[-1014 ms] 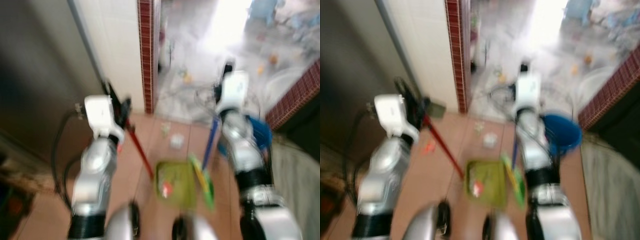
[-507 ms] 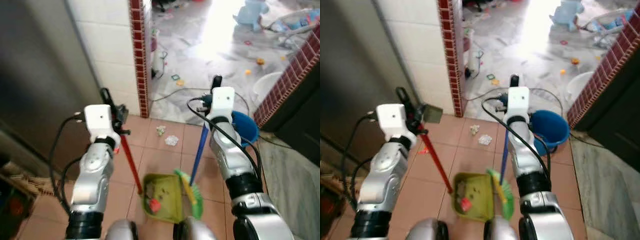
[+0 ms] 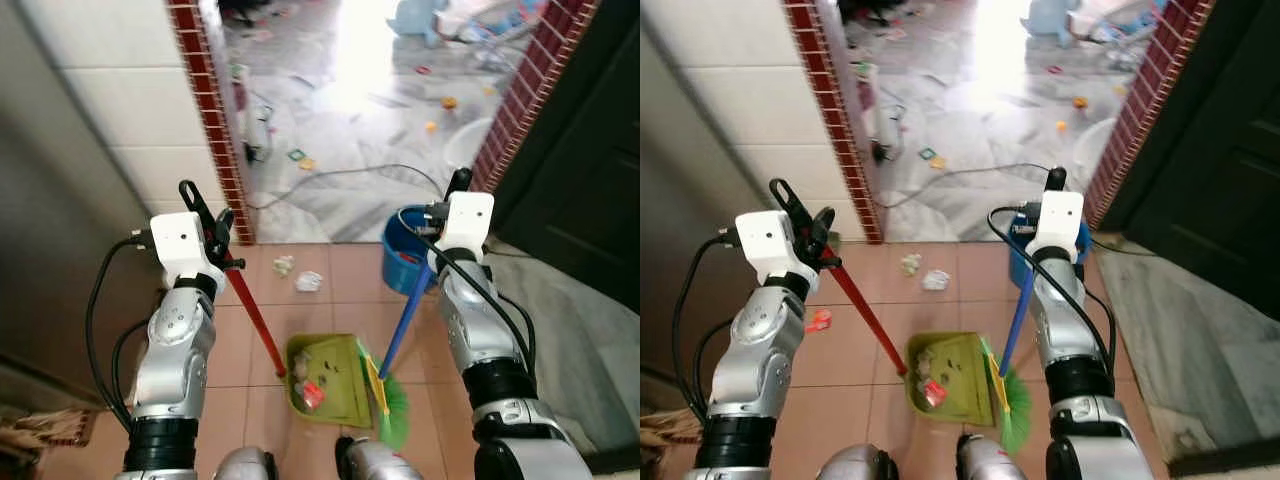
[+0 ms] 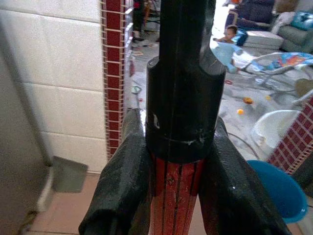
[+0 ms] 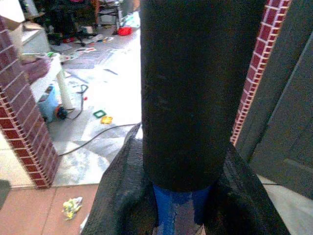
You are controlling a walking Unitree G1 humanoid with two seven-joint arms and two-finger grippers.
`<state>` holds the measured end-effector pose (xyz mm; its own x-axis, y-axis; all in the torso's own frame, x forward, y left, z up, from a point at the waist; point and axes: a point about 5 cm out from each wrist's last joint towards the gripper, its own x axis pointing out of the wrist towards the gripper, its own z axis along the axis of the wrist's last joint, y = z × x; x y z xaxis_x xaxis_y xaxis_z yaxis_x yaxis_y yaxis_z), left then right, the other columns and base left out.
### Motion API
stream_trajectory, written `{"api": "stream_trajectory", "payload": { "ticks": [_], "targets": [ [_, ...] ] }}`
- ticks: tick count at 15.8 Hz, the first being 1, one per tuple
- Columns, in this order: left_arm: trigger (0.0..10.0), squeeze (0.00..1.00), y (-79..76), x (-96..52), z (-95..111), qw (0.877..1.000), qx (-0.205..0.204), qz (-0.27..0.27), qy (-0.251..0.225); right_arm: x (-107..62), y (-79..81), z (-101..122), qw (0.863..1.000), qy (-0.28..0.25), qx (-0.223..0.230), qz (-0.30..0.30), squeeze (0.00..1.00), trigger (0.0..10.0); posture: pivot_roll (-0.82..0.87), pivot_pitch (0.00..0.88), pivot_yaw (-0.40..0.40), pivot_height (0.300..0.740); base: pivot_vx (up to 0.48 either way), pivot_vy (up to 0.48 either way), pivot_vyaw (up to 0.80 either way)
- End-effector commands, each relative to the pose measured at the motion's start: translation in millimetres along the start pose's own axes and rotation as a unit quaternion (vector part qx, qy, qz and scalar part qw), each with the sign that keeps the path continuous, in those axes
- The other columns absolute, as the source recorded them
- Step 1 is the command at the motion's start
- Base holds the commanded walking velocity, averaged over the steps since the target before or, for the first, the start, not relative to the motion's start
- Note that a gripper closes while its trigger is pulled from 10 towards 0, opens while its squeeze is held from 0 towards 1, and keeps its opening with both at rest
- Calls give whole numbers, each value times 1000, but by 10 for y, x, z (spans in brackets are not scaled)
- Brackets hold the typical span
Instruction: Sweep floor
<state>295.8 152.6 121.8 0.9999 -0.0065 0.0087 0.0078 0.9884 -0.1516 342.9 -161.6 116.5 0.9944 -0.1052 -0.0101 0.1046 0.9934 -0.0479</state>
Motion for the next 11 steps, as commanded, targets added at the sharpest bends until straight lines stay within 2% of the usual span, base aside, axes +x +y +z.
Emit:
{"api": "stream_trajectory", "payload": {
  "ticks": [1, 4, 7, 10, 11],
  "targets": [
    [10000, 0, 5, 42, 137, 1000, 3, -5, -28, 30, 2, 69, 1000, -9, -7, 2, 0, 10000, -25, 0, 25, 740, 0, 0, -800],
    [10000, 0, -29, 53, 181, 999, -1, -23, -39, 19, -67, 34, 1000, -7, -16, -2, 0, 10000, -36, 33, 16, 740, 0, 0, -800],
    [10000, 0, -49, 71, 176, 999, -9, -23, -40, -4, -63, 22, 1000, -5, -19, 1, 0, 10000, -43, 38, 15, 740, 0, -252, -800],
    [10000, 0, -82, 87, 193, 999, -10, -31, -39, 2, -64, 27, 1000, -2, -15, 0, 0, 10000, -46, 53, 16, 740, 0, 0, -800],
    [10000, 0, -84, 90, 199, 999, -8, -34, -40, 4, -68, 30, 1000, -2, -16, 0, 0, 10000, -47, 62, 15, 740, 0, -450, -800]
  ]
}}
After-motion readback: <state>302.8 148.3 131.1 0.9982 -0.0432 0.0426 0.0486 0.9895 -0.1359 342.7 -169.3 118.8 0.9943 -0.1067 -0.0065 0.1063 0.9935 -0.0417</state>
